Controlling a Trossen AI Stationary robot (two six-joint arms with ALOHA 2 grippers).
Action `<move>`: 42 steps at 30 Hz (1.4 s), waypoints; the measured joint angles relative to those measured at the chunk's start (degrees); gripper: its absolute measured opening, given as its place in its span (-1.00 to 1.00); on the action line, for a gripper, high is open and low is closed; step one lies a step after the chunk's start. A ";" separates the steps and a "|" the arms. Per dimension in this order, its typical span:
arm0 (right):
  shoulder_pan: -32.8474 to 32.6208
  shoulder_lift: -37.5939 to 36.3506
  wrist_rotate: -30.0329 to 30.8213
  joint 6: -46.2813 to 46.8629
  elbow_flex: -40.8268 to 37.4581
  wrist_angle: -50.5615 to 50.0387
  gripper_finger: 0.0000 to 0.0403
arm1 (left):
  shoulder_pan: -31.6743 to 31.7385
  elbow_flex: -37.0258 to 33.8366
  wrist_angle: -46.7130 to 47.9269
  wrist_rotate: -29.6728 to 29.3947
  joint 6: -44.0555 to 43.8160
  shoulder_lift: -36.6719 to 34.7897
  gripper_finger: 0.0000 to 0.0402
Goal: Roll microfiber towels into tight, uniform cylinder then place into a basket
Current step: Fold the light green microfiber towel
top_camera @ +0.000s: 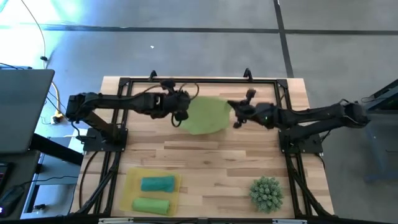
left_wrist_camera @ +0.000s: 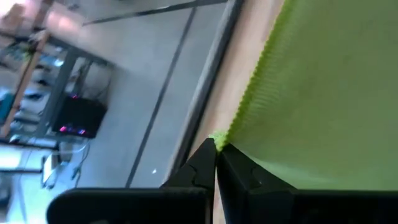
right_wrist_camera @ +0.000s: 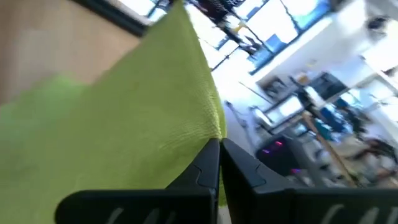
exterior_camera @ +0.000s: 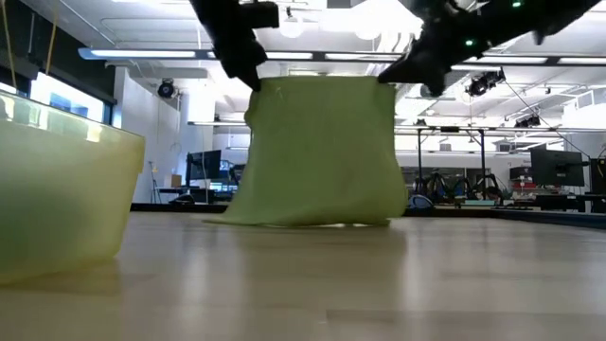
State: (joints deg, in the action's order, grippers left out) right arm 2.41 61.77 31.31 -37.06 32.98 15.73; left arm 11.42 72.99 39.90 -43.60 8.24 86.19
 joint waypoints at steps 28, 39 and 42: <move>-3.64 2.37 -10.54 18.91 -2.88 -9.51 -1.00 | -12.41 7.45 15.35 21.30 -27.14 11.51 -1.00; -17.12 2.37 -14.38 33.93 -6.55 -10.82 -1.00 | -18.71 7.41 14.17 35.80 -31.83 19.17 -1.00; -17.08 2.37 -10.45 31.08 -6.55 -11.23 -1.00 | -18.10 7.43 13.89 33.77 -32.10 19.13 -1.00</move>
State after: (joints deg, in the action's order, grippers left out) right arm -14.67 64.14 20.86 -5.98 26.44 4.50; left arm -6.68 80.42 53.79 -9.83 -23.86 105.33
